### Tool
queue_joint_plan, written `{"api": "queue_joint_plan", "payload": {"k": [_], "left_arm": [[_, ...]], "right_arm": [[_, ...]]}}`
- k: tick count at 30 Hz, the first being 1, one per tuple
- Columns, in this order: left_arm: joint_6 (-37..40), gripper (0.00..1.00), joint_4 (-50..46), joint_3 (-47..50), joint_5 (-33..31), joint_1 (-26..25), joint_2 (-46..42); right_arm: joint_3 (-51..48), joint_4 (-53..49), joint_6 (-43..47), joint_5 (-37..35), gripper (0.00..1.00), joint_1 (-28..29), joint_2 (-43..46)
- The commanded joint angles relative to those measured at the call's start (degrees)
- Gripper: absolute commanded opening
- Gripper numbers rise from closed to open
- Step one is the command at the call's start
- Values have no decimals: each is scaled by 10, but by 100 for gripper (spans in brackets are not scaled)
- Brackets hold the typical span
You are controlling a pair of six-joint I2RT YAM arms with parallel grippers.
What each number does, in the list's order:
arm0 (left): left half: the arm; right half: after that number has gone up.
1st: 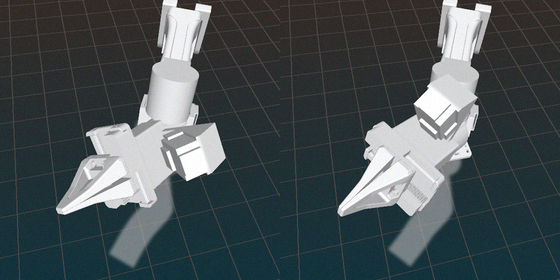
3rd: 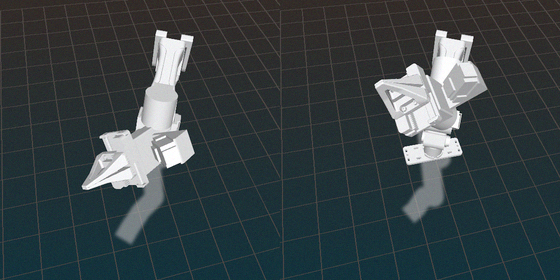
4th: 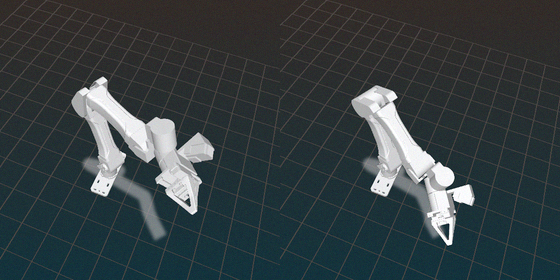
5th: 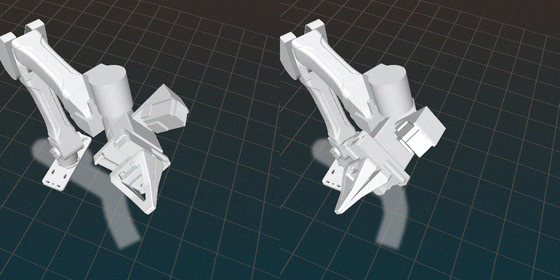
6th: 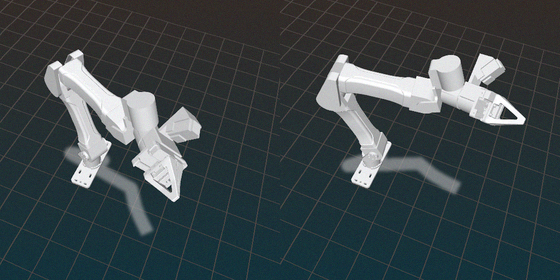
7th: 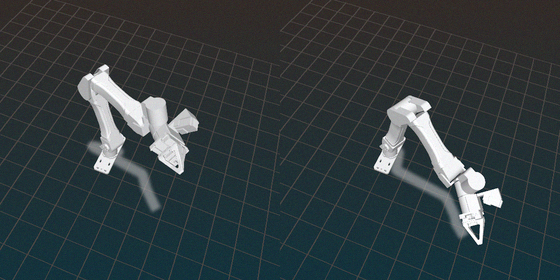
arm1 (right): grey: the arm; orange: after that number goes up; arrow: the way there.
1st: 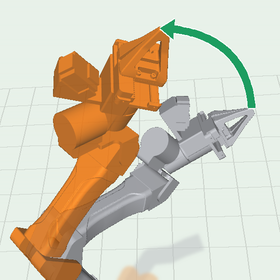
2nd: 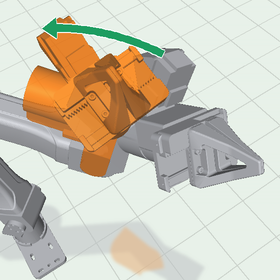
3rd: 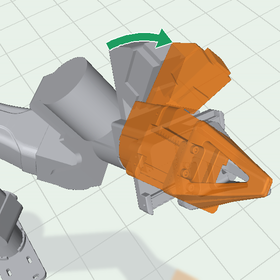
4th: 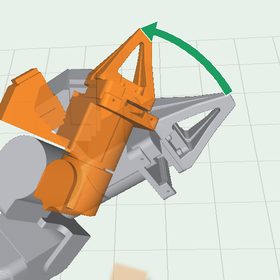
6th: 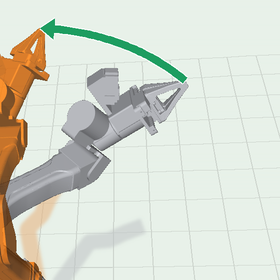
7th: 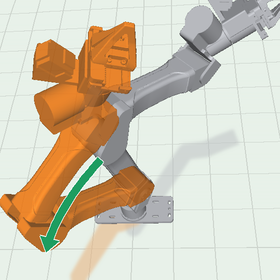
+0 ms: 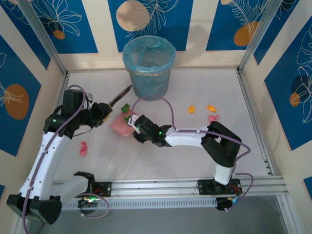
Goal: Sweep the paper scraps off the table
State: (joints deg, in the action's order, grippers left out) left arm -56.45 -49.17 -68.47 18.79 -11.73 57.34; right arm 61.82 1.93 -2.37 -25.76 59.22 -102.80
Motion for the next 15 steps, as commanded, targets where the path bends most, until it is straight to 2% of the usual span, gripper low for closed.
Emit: {"api": "queue_joint_plan", "payload": {"k": [1, 8, 12, 15], "left_arm": [[26, 0, -19, -49, -77, -3, -23], [31, 0, -146, -104, -269, -2, -45], [24, 0, -180, -102, -321, -2, -59], [18, 0, -182, -85, -333, -1, -71]], "right_arm": [[39, -12, 15, -5, 0, -2, 24], [77, -48, 32, 3, 0, -2, 38], [96, -67, 40, 9, 0, -4, 51], [111, -78, 49, 14, 0, -7, 63]]}}
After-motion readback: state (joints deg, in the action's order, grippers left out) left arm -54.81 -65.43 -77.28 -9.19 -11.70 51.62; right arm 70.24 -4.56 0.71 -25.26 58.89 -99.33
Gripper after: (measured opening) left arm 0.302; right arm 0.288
